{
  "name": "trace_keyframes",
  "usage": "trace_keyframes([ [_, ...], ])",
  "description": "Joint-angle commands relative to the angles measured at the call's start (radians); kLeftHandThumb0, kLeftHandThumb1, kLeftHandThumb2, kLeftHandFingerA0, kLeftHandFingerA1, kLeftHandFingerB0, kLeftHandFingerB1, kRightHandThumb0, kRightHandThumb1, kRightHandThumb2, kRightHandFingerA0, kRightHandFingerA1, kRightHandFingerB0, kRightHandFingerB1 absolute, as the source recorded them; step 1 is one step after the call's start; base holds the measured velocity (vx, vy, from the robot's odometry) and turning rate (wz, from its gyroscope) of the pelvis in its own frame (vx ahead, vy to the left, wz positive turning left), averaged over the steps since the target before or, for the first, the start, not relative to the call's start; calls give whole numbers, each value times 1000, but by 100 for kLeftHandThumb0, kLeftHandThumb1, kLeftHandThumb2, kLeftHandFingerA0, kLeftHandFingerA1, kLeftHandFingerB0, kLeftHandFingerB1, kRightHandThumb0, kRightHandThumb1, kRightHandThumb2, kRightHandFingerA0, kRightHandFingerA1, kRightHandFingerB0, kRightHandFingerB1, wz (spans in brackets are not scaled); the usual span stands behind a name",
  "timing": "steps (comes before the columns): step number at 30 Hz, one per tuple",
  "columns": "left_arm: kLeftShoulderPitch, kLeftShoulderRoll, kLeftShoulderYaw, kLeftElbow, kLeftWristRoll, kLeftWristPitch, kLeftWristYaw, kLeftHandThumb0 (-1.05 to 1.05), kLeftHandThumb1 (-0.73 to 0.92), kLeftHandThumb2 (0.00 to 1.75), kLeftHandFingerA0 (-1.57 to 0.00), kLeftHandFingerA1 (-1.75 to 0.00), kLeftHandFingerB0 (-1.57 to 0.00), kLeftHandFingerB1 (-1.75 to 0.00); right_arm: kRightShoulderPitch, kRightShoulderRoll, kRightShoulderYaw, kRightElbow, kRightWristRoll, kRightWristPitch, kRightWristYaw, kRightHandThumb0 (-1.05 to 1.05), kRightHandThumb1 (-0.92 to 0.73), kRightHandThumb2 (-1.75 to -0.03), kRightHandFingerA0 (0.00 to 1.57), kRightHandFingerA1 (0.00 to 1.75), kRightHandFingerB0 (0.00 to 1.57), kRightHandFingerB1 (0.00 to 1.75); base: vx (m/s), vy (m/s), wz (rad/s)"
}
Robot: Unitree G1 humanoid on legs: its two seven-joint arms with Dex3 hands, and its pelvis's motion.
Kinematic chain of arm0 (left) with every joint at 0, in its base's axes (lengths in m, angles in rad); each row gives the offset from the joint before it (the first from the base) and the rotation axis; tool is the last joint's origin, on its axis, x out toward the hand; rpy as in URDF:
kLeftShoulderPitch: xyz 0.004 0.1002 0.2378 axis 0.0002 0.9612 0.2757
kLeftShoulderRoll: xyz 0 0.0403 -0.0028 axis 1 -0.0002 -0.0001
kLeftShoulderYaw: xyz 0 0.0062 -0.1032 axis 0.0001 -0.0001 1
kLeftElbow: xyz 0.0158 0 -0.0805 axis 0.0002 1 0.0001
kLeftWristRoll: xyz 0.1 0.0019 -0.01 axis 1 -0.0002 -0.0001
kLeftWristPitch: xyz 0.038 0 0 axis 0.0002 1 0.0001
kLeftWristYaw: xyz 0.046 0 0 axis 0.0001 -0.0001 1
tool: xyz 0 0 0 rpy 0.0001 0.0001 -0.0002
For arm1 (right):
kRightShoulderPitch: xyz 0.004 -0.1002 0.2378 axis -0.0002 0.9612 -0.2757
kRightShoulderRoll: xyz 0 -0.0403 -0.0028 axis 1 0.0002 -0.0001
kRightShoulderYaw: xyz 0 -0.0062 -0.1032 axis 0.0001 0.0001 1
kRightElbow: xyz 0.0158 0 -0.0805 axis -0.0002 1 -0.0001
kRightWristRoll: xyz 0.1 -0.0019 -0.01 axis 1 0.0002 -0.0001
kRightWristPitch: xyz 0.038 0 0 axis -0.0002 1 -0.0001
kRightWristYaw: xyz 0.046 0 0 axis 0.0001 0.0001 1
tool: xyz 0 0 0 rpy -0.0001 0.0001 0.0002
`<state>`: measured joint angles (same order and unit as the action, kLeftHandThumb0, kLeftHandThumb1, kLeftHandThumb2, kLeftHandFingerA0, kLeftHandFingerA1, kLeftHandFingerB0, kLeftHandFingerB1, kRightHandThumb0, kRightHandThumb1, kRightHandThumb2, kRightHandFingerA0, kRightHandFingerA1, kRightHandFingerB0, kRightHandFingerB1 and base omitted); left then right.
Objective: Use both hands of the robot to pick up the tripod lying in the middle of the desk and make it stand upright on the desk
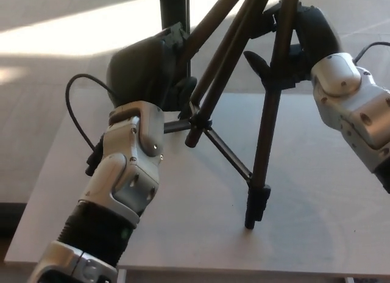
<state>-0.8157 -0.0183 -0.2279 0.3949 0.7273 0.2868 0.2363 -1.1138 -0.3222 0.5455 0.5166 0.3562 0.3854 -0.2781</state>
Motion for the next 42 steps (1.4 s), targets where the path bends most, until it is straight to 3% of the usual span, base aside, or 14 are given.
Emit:
trace_keyframes([
  [1, 237, -120, 117, -43, -185, 65, 27, -16, 61, 94, -74, -143, -77, -87, -293, -183, 213, -73, -561, -288, 183, -25, -41, -132, 99, 175, 83, 161, 0, 0, 0],
  [3, 256, -130, 125, -48, -192, 59, 30, -15, 64, 87, -77, -158, -75, -119, -294, -181, 207, -83, -548, -286, 186, -26, -45, -127, 102, 175, 84, 160, 0, 0, 0],
  [9, 298, -119, 116, -69, -159, 82, 17, -16, 62, 86, -75, -127, -71, -73, -246, -191, 217, -142, -549, -250, 174, -24, -45, -127, 99, 175, 83, 154, 0, 0, 0],
  [12, 311, -121, 118, -74, -155, 82, 23, -16, 62, 85, -80, -132, -72, -72, -211, -205, 221, -157, -560, -266, 164, -25, -44, -127, 99, 175, 83, 153, 0, 0, 0],
  [13, 321, -133, 139, -64, -177, 71, 38, -16, 64, 78, -82, -163, -76, -103, -178, -212, 218, -166, -557, -293, 158, -24, -45, -126, 98, 175, 83, 154, 0, 0, 0],
  [16, 347, -148, 147, -69, -173, 89, 48, -20, 64, 78, -89, -153, -66, -70, -129, -231, 221, -211, -552, -301, 170, -24, -47, -122, 94, 175, 79, 157, 0, 0, 0],
  [19, 384, -153, 153, -68, -184, 61, 62, -17, 56, 97, -85, -160, -82, -96, -87, -238, 227, -264, -554, -275, 168, -22, -46, -120, 91, 175, 76, 161, 0, 0, 0],
  [29, 476, -164, 183, -70, -219, 0, 72, -21, 65, 71, -76, -133, -75, -81, 7, -276, 243, -360, -547, -171, 204, -19, -53, -115, 91, 175, 76, 155, 0, 0, 0],
  [30, 480, -164, 187, -76, -222, 7, 68, -23, 65, 70, -77, -137, -73, -83, 22, -280, 237, -357, -544, -182, 203, -28, -51, -115, 119, 140, 95, 125, 0, 0, 0],
  [31, 485, -157, 182, -77, -211, 5, 74, -23, 66, 71, -75, -144, -75, -86, 42, -288, 236, -359, -532, -158, 216, -21, -52, -116, 90, 175, 75, 156, 0, 0, 0],
  [37, 498, -136, 170, -86, -199, 4, 57, -26, 64, 76, -78, -139, -70, -71, 83, -303, 228, -345, -540, -136, 221, -28, -49, -116, 121, 140, 96, 124, 0, 0, 0],
  [38, 502, -130, 167, -89, -192, 12, 52, -25, 64, 80, -81, -147, -72, -71, 99, -305, 221, -345, -531, -124, 227, -19, -50, -119, 93, 175, 78, 151, 0, 0, 0],
  [41, 495, -126, 165, -86, -192, 25, 48, -26, 63, 88, -81, -152, -76, -92, 108, -303, 210, -340, -531, -118, 236, -27, -49, -117, 120, 141, 95, 125, 0, 0, 0],
  [42, 494, -126, 166, -87, -196, 29, 45, -25, 63, 85, -83, -154, -74, -82, 115, -303, 205, -334, -535, -122, 237, -18, -48, -117, 91, 175, 75, 156, 0, 0, 0],
])
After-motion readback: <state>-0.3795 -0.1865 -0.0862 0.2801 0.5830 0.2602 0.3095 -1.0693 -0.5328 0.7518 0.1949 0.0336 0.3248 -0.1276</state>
